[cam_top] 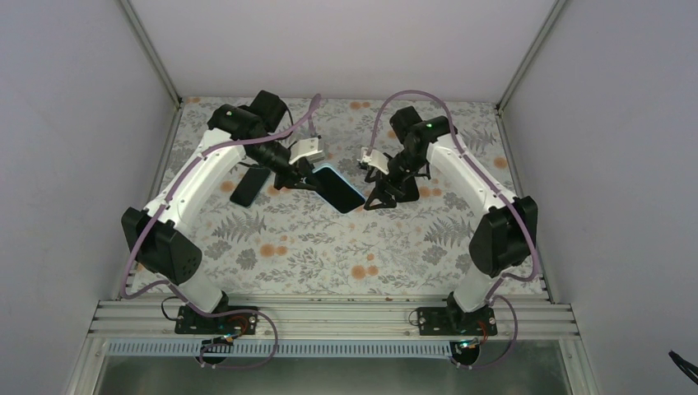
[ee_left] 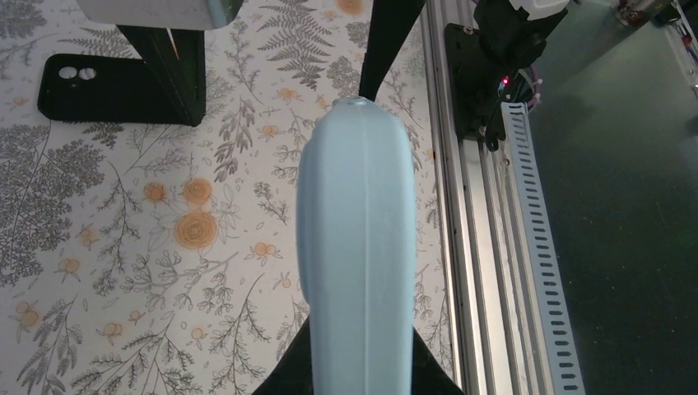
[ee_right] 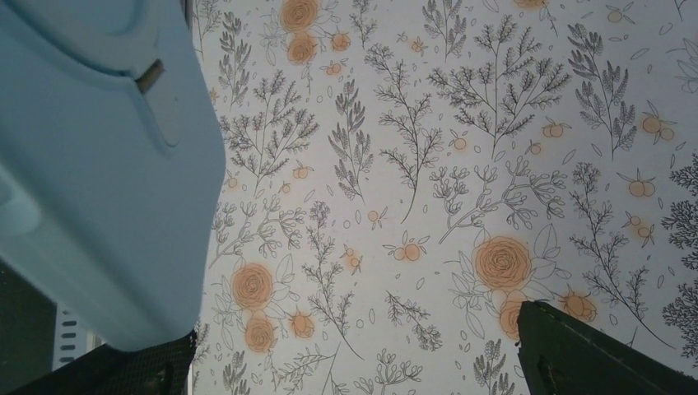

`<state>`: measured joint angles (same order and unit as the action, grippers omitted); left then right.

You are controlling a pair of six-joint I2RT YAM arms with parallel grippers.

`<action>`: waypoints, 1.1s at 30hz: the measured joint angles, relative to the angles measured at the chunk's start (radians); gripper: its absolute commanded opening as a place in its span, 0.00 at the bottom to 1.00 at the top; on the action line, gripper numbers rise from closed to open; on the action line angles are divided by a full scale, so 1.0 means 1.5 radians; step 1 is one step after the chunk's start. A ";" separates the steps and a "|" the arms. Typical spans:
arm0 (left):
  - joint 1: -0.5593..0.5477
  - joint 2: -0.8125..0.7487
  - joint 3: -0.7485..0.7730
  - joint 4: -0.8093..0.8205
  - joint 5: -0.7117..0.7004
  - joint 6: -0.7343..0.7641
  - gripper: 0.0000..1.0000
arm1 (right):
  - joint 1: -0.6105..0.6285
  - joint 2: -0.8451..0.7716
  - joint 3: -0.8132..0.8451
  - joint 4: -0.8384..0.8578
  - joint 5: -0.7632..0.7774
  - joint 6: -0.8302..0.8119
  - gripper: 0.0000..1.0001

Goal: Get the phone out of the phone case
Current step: Remove the phone case from the phone.

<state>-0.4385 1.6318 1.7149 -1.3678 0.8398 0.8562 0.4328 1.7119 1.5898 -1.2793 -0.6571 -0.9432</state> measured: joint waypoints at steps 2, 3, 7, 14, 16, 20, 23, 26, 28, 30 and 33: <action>0.000 0.000 0.000 0.000 0.002 0.000 0.02 | 0.000 0.006 0.004 0.000 0.000 0.000 0.96; 0.000 0.000 0.000 0.000 0.002 0.000 0.02 | 0.000 0.009 0.007 0.000 0.000 0.000 0.96; 0.004 0.000 0.000 0.001 0.001 0.000 0.02 | 0.000 0.028 0.021 -0.001 0.000 0.000 0.95; 0.007 0.000 0.000 0.002 -0.002 0.000 0.02 | -0.002 0.052 0.046 -0.009 0.005 -0.002 0.95; 0.007 0.000 0.000 0.001 0.002 0.001 0.02 | -0.003 0.059 0.054 -0.009 0.007 -0.002 0.95; 0.005 0.000 -0.002 0.000 0.011 0.001 0.02 | -0.005 0.075 0.085 -0.008 0.005 -0.002 0.96; 0.002 0.000 -0.002 -0.001 0.015 0.003 0.02 | -0.006 0.075 0.087 -0.003 0.003 -0.002 0.97; 0.002 0.000 -0.002 -0.001 0.014 0.003 0.02 | -0.006 0.066 0.061 0.003 0.005 -0.005 0.98; 0.003 0.000 -0.002 -0.001 0.013 0.003 0.02 | -0.006 0.052 0.035 0.002 0.007 -0.006 0.98; 0.003 0.000 -0.001 -0.002 0.010 0.003 0.02 | -0.006 0.037 0.018 -0.001 0.008 -0.008 0.98; 0.003 0.000 -0.001 -0.002 0.009 0.003 0.02 | -0.005 0.017 0.011 -0.002 0.006 -0.009 0.98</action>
<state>-0.4339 1.6318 1.7130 -1.3701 0.8536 0.8604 0.4252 1.7367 1.6070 -1.2816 -0.6483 -0.9565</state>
